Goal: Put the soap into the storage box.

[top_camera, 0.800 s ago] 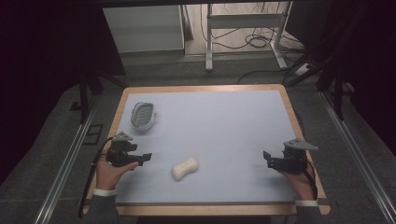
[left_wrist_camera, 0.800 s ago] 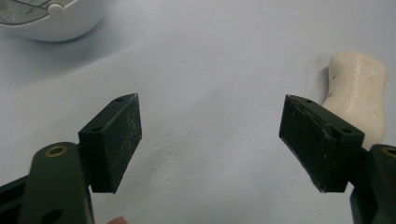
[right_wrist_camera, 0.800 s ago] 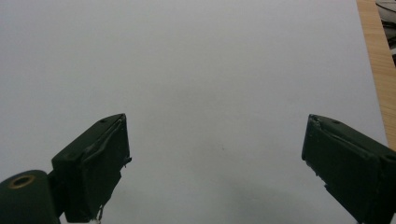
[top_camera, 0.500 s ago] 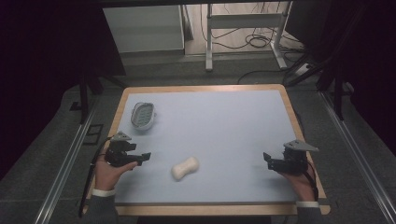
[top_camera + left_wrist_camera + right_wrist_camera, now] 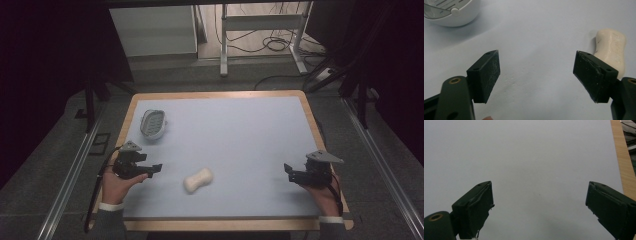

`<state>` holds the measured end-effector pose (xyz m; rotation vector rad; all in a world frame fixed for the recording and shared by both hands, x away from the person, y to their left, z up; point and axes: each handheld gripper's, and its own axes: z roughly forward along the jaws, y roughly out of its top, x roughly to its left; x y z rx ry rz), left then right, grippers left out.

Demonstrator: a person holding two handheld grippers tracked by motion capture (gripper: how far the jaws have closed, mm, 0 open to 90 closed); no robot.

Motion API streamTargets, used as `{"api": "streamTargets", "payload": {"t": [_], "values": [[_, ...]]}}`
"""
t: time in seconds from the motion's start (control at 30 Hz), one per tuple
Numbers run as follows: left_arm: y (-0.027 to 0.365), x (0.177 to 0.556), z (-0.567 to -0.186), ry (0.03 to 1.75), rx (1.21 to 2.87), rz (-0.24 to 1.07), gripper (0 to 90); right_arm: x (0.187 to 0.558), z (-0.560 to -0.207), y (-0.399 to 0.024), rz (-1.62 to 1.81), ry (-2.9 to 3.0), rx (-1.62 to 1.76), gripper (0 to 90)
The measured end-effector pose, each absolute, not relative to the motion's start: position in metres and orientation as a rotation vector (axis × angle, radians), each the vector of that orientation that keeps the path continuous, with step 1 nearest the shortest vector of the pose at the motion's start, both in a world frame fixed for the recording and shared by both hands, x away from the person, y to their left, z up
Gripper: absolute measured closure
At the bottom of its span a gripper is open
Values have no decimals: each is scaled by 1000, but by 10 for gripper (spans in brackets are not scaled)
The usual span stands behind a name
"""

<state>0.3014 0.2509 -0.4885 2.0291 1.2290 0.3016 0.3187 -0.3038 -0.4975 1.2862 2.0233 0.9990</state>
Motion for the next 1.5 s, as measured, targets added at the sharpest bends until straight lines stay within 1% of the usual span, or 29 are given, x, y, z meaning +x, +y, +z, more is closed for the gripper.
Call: {"api": "streamTargets", "payload": {"t": [0.33,0.63,0.93,1.2,1.5], "values": [[245,303,-482,1203,2079,302,229,315,-492,-309,1021,2002,1286,75],[243,306,-461,1186,2116,285,222,314,-492,-314,1016,1992,1300,77],[228,310,-454,1134,2188,272,219,314,-493,-315,1007,1996,1301,77],[218,310,-447,1106,2187,312,231,313,-492,-316,1006,1992,1300,77],[202,315,-444,1067,2239,305,234,313,-492,-315,1004,1995,1296,77]]}}
